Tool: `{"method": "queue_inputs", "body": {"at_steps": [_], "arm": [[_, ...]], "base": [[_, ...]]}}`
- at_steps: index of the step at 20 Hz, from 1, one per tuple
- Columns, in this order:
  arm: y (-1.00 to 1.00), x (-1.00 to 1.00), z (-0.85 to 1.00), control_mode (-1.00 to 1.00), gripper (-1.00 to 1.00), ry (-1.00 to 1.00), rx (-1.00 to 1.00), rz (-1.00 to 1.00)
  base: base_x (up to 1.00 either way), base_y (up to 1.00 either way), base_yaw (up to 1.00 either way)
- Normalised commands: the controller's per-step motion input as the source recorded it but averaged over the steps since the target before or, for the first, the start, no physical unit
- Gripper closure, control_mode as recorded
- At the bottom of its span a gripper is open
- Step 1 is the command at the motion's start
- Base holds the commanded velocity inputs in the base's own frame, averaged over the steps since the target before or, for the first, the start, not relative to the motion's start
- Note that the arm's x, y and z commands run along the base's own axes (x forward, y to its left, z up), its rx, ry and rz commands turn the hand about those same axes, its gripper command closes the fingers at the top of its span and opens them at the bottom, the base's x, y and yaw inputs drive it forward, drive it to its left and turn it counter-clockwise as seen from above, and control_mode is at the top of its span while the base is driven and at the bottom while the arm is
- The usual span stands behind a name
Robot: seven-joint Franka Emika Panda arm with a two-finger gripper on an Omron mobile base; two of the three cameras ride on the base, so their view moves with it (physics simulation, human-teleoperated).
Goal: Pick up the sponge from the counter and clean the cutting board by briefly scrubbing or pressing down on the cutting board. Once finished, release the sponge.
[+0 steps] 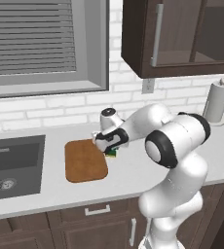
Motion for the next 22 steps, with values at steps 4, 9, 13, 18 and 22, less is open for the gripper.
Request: {"method": "queue_inputs", "body": {"at_steps": [4, 9, 13, 18, 22], "arm": [[0.18, 0.63, 0.00, -1.00, 1.00, -0.12, -0.03, -0.06], [0.29, 0.47, 0.00, -1.00, 1.00, -0.14, -0.01, -0.02], [0.30, 0.58, -0.01, -1.00, 1.00, -0.05, -0.04, -0.04], [0.22, 0.53, -0.03, -1.00, 1.00, -0.03, -0.02, -0.03], [0.28, 0.39, -0.08, -1.00, 1.00, -0.10, 0.00, -0.02]], "base": [[0.00, 0.00, 0.00], [0.00, 0.00, 0.00], [0.00, 0.00, 0.00], [0.00, 0.00, 0.00], [0.00, 0.00, 0.00]]}}
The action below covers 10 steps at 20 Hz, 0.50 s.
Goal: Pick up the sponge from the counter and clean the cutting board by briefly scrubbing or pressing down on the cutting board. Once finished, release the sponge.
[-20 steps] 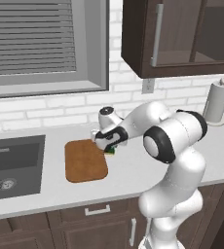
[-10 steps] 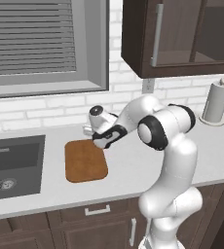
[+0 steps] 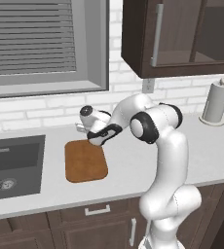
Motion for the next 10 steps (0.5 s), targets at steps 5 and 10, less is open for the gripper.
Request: {"method": "queue_inputs", "body": {"at_steps": [5, 10], "arm": [[0.23, 0.21, -0.31, -1.00, 1.00, -0.10, 0.00, -0.01], [0.24, 0.00, -0.54, -1.00, 1.00, -0.04, 0.00, 0.00]], "base": [[0.00, 0.00, 0.00], [0.00, 0.00, 0.00]]}}
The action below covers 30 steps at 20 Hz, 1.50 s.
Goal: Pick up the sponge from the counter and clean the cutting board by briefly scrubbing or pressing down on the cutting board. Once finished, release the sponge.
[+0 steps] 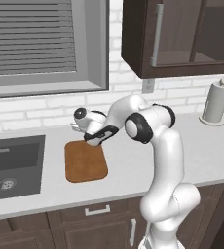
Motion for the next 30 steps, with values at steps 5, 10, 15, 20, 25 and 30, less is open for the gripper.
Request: {"method": "queue_inputs", "body": {"at_steps": [5, 10, 15, 20, 25, 30], "arm": [[0.33, -0.22, -0.32, -1.00, 1.00, -0.12, 0.01, -0.01], [0.38, -0.37, -0.30, -1.00, 1.00, -0.14, 0.03, -0.05], [0.44, -0.25, -0.41, -1.00, 1.00, -0.11, 0.01, -0.06], [0.37, -0.44, -0.33, -1.00, 1.00, -0.04, 0.01, -0.05], [0.31, -0.62, -0.25, -1.00, 1.00, 0.00, 0.02, -0.04], [0.34, -0.65, -0.33, -1.00, 1.00, 0.00, 0.00, -0.03]], "base": [[0.00, 0.00, 0.00], [0.00, 0.00, 0.00], [0.00, 0.00, 0.00], [0.00, 0.00, 0.00], [0.00, 0.00, 0.00], [0.00, 0.00, 0.00]]}}
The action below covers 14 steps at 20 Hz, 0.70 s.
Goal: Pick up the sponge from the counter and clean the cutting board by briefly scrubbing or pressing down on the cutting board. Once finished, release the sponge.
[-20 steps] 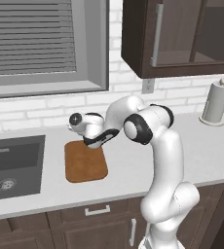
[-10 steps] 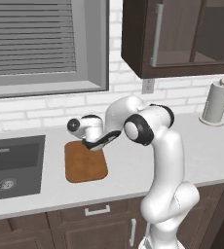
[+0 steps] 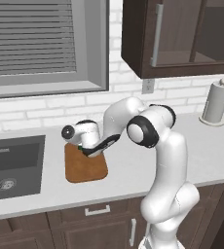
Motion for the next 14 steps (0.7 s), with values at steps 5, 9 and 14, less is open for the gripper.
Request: {"method": "queue_inputs", "body": {"at_steps": [5, 9, 14], "arm": [[0.35, -0.67, -0.36, -1.00, 1.00, 0.00, 0.00, -0.03], [0.26, -0.79, -0.48, -1.00, 1.00, 0.00, 0.00, -0.01], [0.20, -0.85, -0.56, -1.00, 1.00, 0.02, 0.00, 0.00]], "base": [[0.00, 0.00, 0.00], [0.00, 0.00, 0.00], [0.00, 0.00, 0.00]]}}
